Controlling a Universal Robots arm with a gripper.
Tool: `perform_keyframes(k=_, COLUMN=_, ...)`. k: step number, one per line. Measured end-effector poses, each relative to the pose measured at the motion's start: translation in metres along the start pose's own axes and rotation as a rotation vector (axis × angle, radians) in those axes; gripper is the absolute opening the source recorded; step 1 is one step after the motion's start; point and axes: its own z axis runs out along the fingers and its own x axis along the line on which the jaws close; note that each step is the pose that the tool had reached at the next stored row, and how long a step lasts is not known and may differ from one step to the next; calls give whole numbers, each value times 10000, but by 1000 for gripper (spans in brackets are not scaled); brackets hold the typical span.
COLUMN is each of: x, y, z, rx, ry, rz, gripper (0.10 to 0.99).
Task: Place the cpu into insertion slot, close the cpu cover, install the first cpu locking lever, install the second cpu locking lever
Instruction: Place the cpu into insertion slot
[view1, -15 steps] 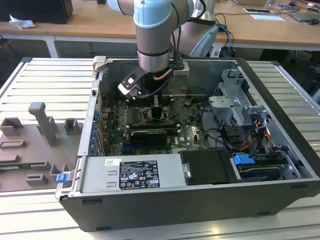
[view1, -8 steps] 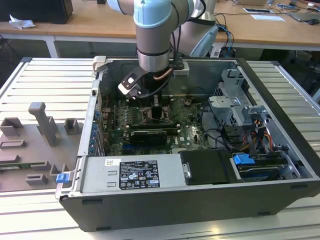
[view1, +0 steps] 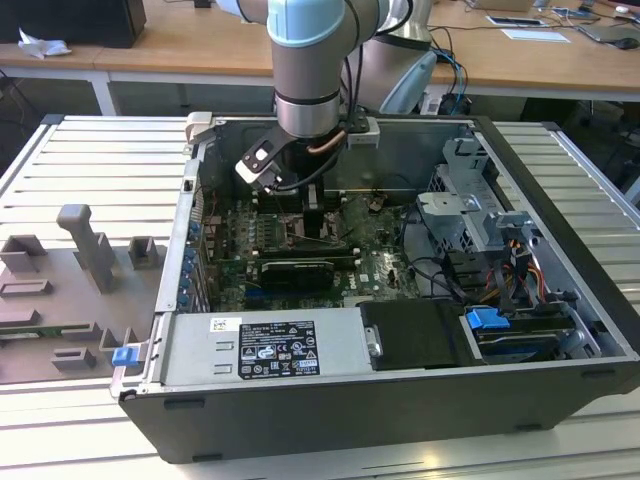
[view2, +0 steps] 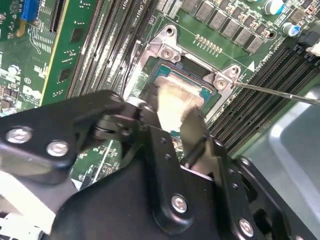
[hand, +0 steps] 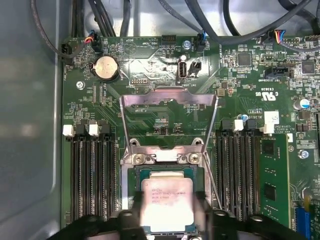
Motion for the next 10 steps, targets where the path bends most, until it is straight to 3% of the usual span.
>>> perform_keyframes(k=1, x=-1, y=0, z=-9, rx=7, ry=-3, rz=-1, gripper=412)
perform_keyframes(k=2, x=-1, y=1, z=-21, rx=11, ry=-2, rz=0, gripper=294)
perform_keyframes(k=5, x=-1, y=4, z=-46, rx=12, ry=-1, rz=-1, gripper=106)
perform_keyframes(k=10, x=-1, y=5, z=-71, rx=13, ry=-2, rz=-1, gripper=106)
